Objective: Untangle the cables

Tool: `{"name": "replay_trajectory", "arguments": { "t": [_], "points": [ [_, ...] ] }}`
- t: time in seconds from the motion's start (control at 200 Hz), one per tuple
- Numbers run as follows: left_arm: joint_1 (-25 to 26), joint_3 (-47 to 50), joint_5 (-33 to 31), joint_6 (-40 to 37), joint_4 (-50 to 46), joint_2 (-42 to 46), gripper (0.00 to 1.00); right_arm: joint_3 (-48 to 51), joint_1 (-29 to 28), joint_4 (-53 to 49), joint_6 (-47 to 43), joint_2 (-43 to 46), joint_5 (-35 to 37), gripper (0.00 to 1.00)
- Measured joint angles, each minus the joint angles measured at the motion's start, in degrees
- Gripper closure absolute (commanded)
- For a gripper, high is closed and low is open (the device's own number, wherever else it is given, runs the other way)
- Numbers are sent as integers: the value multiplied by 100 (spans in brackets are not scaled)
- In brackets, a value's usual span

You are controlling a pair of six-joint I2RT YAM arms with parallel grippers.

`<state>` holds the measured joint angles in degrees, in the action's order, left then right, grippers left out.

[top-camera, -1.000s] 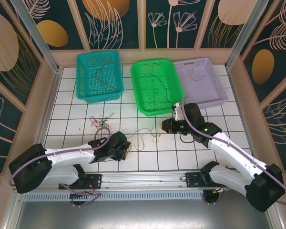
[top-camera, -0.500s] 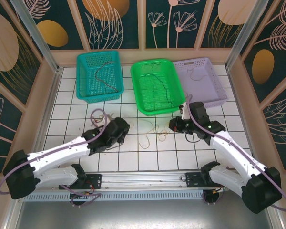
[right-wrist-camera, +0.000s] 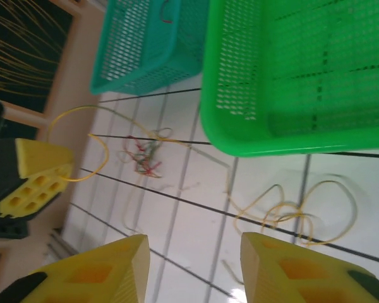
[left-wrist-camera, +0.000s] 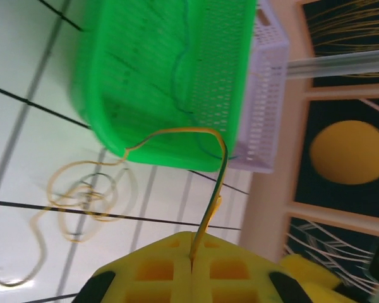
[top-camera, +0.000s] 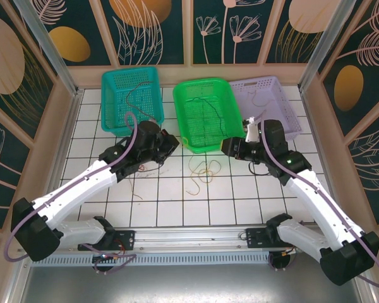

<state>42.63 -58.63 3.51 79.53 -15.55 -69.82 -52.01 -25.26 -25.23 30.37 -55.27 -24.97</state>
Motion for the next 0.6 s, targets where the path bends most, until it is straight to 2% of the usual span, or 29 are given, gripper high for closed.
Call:
{"name": "replay_trajectory", "arguments": {
  "t": [0.235,0.42,0.601],
  "points": [
    [-11,0,509,798,809,-142,100,348,-522,1633,2483,59,-157,49],
    [-11,9,664,1104,1119,-192,100,387,-1080,2771,3921,-393,13,55],
    [-11,22,737,1237,1305,-234,100,387,-1233,3281,4533,-839,131,61]
  ]
}}
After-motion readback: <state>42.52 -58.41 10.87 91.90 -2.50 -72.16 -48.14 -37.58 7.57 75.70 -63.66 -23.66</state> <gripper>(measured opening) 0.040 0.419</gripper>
